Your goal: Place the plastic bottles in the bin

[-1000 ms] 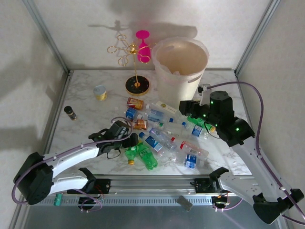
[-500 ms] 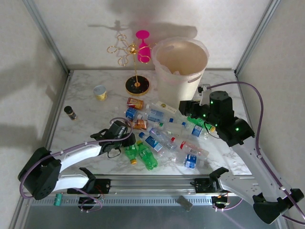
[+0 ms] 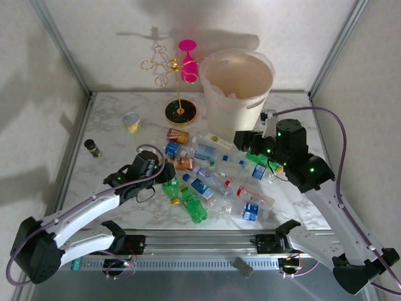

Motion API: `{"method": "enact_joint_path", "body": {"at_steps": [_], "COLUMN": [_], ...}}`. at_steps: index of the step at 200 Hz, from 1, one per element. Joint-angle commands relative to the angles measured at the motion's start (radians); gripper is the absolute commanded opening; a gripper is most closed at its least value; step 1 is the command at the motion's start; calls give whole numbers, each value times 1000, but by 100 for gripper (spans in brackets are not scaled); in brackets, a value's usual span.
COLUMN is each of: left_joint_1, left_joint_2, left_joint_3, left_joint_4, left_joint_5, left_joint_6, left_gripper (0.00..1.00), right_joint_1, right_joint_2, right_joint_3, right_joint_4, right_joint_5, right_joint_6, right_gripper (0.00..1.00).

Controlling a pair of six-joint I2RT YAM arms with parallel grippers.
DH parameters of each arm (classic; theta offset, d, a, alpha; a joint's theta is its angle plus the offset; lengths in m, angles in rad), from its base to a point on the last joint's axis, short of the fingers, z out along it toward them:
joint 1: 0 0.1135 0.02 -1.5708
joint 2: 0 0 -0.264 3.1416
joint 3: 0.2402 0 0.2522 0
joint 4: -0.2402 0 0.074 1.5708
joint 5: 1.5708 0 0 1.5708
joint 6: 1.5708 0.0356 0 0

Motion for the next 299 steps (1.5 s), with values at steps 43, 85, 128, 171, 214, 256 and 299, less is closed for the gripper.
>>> {"method": "enact_joint_path", "body": {"at_steps": [43, 85, 128, 171, 214, 256, 299], "left_joint_1": [9, 9, 4, -18, -25, -33, -36], "left_joint_2": [-202, -252, -254, -252, -255, -253, -251], "left_joint_3": [189, 209, 226, 236, 229, 229, 232], "left_joint_4": [128, 337, 468, 502, 500, 490, 487], "left_joint_5": [149, 277, 363, 392, 393, 390, 394], "left_joint_6": [119, 80, 39, 30, 36, 52, 58], "left_gripper": [58, 58, 58, 58, 58, 58, 58], "right_joint_1": [51, 149, 263, 306, 316, 321, 321], "right_joint_2": [12, 117, 234, 282, 311, 322, 315], "right_joint_3": [-80, -99, -43, -90, -93, -97, -102], "right_joint_4": [313, 571, 655, 912, 1016, 1039, 1030], "right_joint_5": [-457, -622, -635, -718, -739, -728, -723], "right_joint_6": [73, 201, 215, 321, 394, 418, 414], "right_gripper": [67, 82, 92, 93, 84, 73, 58]}}
